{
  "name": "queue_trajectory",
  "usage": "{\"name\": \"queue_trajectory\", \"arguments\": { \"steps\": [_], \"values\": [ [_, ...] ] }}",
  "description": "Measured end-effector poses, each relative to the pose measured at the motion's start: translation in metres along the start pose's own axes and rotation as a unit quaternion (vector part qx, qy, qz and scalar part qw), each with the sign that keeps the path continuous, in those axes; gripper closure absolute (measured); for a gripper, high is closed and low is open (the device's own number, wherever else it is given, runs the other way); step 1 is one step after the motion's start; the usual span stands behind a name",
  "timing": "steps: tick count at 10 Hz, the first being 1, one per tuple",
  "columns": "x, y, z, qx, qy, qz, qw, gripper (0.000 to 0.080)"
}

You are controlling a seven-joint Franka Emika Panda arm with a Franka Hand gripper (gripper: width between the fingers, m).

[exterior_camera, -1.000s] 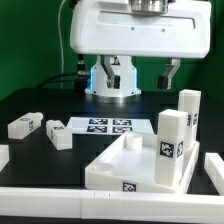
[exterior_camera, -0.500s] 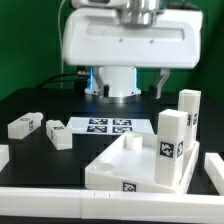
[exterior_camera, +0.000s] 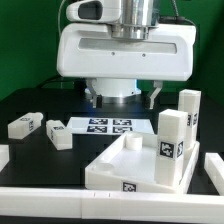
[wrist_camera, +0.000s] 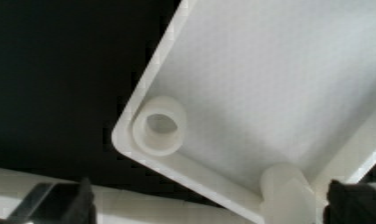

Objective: Assemble desk

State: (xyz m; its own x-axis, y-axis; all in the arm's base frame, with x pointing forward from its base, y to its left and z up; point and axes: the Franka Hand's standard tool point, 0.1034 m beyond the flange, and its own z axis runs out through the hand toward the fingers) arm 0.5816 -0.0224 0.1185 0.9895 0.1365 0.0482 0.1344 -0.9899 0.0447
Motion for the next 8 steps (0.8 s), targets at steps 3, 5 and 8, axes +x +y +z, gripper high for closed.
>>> {"name": "queue_trajectory", "arguments": {
  "steps": [3,5,8],
  "values": [
    [-0.01,0.01,0.009,0.015,-0.002,0.088,0.996,0.0151],
    [-0.012,0.011,0.013,0.015,-0.006,0.125,0.992,0.0151],
    [-0.012,0.009,0.015,0.02,-0.007,0.226,0.974,0.0151]
  ]
}}
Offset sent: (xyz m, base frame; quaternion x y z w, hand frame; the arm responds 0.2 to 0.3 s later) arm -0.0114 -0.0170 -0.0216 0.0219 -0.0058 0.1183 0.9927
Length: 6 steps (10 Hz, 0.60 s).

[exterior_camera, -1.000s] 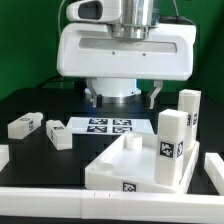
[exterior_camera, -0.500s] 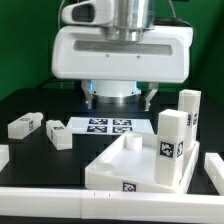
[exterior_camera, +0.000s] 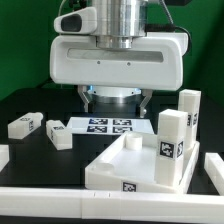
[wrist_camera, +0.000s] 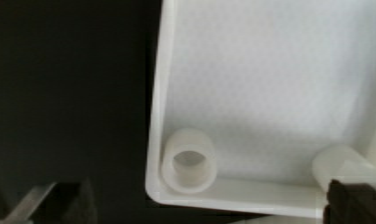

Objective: Assemble desk

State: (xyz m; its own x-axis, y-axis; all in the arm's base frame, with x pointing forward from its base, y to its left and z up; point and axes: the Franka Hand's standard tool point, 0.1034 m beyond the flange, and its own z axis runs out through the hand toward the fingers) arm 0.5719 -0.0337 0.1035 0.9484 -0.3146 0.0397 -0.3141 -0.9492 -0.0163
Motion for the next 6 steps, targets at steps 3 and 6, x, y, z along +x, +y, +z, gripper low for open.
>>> {"name": "queue_trajectory", "arguments": {
  "steps": [3,6],
  "values": [
    [-0.011,0.002,0.022,0.004,0.006,0.137,0.991,0.0151],
    [-0.011,0.002,0.023,0.004,0.006,0.134,0.991,0.0151]
  ]
}}
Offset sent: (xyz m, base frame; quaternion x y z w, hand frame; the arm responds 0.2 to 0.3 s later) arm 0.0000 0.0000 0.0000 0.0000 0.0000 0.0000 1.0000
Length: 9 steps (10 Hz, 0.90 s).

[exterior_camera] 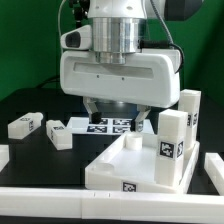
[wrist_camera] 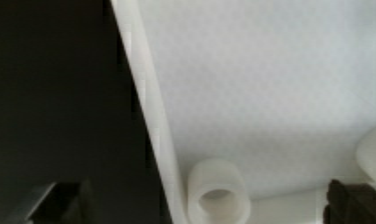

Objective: Assemble desk

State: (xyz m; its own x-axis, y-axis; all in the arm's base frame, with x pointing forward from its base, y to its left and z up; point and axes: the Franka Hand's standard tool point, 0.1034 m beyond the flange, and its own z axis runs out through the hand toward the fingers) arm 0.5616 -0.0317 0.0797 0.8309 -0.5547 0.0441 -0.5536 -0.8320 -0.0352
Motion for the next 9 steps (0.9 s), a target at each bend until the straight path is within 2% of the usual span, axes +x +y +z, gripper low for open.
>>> {"name": "queue_trajectory", "arguments": {
  "steps": [3,6,9],
  "values": [
    [-0.01,0.012,0.022,-0.01,0.006,-0.054,0.998,0.0151],
    [-0.013,0.019,0.047,-0.019,0.017,-0.074,0.997,0.0151],
    [-0.013,0.021,0.052,-0.022,0.016,-0.073,0.997,0.0151]
  ]
}}
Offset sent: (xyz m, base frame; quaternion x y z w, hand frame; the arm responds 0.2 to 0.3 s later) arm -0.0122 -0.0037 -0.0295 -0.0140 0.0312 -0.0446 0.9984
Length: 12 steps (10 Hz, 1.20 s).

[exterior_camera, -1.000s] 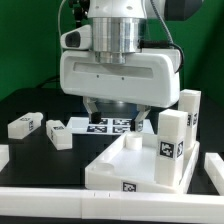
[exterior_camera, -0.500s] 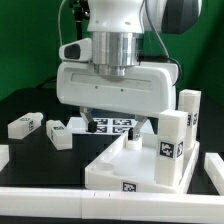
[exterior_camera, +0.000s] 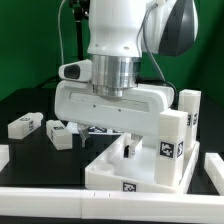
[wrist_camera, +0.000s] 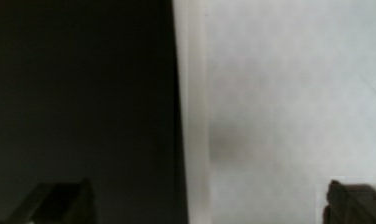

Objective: Assemble desk

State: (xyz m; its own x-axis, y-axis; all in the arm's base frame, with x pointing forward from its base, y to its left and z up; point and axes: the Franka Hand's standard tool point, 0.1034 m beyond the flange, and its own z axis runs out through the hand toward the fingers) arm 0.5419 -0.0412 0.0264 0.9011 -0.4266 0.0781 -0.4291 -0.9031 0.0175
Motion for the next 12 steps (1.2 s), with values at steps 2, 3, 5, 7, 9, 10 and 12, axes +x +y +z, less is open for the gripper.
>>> {"name": "queue_trajectory", "arguments": {
  "steps": [2,3,5,7,9,10,12],
  "values": [
    [0.0,-0.0001,0.0,0.0,0.0,0.0,1.0,0.041],
    [0.0,-0.0001,0.0,0.0,0.0,0.0,1.0,0.041],
    [-0.0001,-0.0001,0.0,0.0,0.0,0.0,1.0,0.0725],
    [0.0,-0.0001,0.0,0.0,0.0,-0.001,1.0,0.0747],
    [0.0,-0.0001,0.0,0.0,0.0,-0.001,1.0,0.0747],
    [0.0,-0.0001,0.0,0.0,0.0,-0.001,1.0,0.0747],
    [0.0,-0.0001,0.0,0.0,0.0,-0.001,1.0,0.0747]
  ]
}}
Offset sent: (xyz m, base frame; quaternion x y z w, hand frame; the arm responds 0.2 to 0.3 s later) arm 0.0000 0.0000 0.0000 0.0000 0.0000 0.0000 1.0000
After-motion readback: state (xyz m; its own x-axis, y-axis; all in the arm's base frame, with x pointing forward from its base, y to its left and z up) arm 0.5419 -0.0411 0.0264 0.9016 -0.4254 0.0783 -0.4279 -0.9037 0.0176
